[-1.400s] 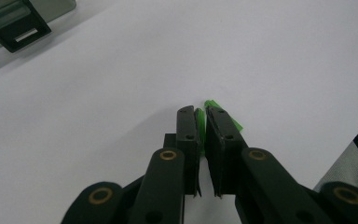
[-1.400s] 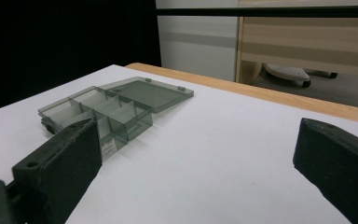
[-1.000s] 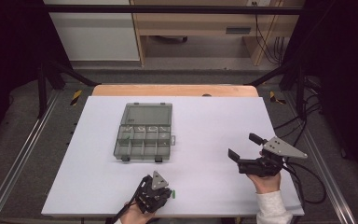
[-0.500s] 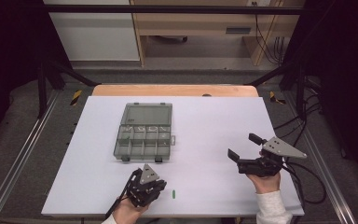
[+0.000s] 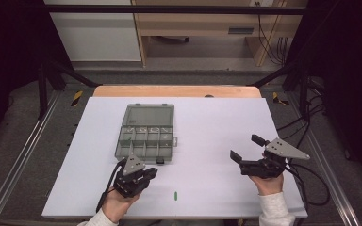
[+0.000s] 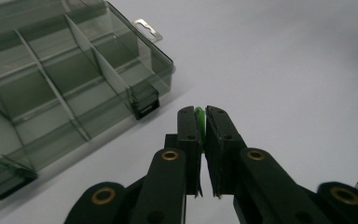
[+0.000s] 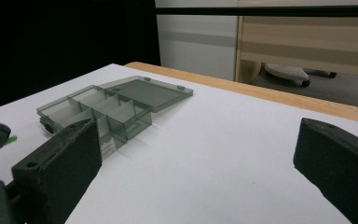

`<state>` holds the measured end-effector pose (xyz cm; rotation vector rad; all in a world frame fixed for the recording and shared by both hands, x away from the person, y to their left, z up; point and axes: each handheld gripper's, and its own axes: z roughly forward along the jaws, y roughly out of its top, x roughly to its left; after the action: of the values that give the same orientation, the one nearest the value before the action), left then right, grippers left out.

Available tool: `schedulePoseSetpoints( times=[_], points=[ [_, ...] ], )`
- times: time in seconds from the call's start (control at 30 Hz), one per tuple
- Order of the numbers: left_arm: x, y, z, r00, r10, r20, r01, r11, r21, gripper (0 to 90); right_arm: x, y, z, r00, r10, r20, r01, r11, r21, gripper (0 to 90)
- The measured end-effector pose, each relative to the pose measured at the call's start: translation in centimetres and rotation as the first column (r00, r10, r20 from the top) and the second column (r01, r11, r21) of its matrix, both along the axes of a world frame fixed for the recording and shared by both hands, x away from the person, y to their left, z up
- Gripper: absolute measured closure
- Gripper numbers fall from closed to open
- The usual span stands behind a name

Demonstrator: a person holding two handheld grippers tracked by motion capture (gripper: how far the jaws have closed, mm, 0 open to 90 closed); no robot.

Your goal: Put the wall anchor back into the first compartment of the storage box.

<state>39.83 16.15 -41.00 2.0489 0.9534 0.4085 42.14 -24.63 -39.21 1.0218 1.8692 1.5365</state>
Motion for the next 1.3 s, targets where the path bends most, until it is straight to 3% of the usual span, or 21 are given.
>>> schedulePoseSetpoints(
  times=[0.53, 0.7, 1.07, 1.3],
  points=[
    [1.8, 3.1, 3.0, 0.9938, 0.043, 0.102, -0.037, 0.9978, -0.055, 83.5, 0.1, 0.2, -0.1, 1.0000, 0.003, -0.005, -0.003, 1.0000, 0.003, 1.4],
    [2.8, 3.8, 3.5, 0.9928, 0.047, 0.111, -0.040, 0.9974, -0.059, 83.5, 0.1, 0.0, -0.1, 1.0000, -0.002, -0.003, 0.002, 1.0000, 0.002, 1.5],
    [5.5, 5.3, 4.3, 0.9878, 0.083, 0.132, -0.068, 0.9912, -0.113, 83.5, 0.1, -0.1, -0.1, 1.0000, 0.001, -0.003, -0.001, 1.0000, 0.004, 1.4],
    [7.5, 5.7, 4.8, 0.9850, 0.095, 0.144, -0.081, 0.9913, -0.103, 83.5, 0.1, 0.0, -0.1, 1.0000, -0.002, -0.005, 0.002, 1.0000, 0.001, 1.4]
  ],
)
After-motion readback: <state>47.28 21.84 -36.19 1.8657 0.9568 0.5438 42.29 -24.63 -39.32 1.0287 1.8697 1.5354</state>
